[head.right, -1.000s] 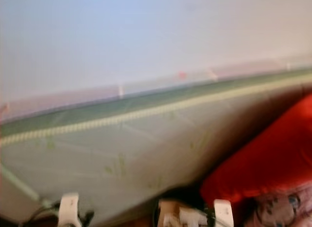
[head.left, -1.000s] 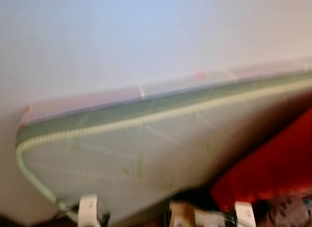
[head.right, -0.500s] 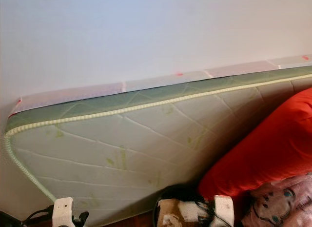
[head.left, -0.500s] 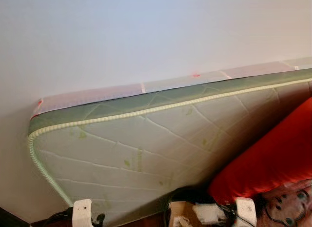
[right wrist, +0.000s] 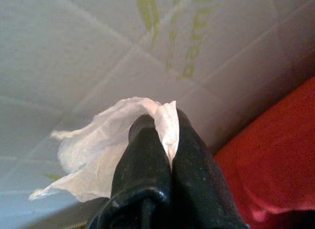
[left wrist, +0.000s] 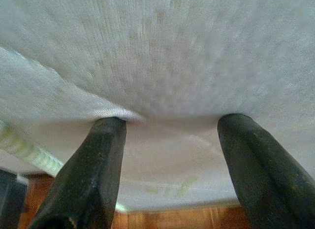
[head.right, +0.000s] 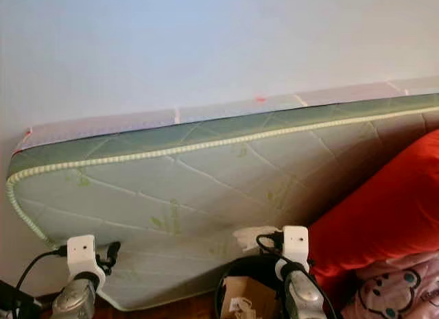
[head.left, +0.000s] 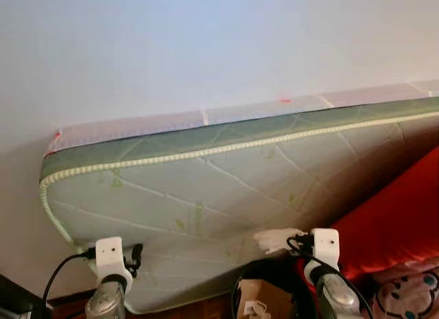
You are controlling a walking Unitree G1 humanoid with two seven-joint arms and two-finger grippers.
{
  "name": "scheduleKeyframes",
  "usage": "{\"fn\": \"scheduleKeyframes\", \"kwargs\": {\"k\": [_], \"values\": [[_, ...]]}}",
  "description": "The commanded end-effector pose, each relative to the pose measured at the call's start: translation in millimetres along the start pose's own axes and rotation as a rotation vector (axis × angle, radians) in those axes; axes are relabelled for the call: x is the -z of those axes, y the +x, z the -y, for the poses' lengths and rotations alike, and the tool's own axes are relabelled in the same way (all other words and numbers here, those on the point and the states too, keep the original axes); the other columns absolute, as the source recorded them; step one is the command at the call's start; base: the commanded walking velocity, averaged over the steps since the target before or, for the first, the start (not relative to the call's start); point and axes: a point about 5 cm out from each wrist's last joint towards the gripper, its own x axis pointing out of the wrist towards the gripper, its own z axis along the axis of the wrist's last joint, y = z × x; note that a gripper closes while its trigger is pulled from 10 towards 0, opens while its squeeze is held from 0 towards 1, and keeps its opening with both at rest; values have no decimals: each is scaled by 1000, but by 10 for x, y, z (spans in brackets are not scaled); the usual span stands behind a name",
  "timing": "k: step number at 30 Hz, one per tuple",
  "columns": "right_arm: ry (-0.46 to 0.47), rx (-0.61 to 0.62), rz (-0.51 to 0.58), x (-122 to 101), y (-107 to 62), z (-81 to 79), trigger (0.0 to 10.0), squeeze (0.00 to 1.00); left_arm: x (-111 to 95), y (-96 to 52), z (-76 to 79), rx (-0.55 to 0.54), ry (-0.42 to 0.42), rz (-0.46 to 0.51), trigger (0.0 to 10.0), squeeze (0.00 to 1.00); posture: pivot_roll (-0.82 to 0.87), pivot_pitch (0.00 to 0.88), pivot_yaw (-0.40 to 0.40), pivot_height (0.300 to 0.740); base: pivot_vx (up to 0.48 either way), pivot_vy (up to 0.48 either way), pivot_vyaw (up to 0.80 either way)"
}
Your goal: Clean up the room
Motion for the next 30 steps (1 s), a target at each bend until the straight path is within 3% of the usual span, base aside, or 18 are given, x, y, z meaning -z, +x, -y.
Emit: {"fn": "scheduleKeyframes", "kwargs": {"k": [1, 6, 12, 17, 23, 30], "values": [[0, 25, 29, 9, -48, 66, 10000, 0, -185, -1, 10, 3, 8, 143, 10000, 0, 15, 0, -77, 740, 0, 0, 0], [6, 51, 3, 119, -127, 105, 10000, 0, -194, -95, -32, 6, 13, 189, 10000, 0, 35, 0, -85, 740, 0, 0, 0], [26, 95, -5, 153, -158, 161, 10000, 0, -97, -202, -77, 26, 16, 160, 10000, 0, 47, 0, -77, 740, 0, 0, 0], [25, 105, 4, 124, -144, 185, 10000, 0, 33, -415, -129, 29, 32, 135, 10000, 0, 58, 0, -77, 740, 0, 0, 0], [31, 132, 11, 104, -157, 273, 10000, 0, 3, -593, -142, 6, 10, 153, 10000, 0, 72, 0, -85, 740, 0, 0, 0], [30, 136, -15, 152, -176, 275, 10000, 0, -34, -557, -83, 13, 7, 151, 10000, 0, 72, 0, -93, 740, 0, 0, 0]]}}
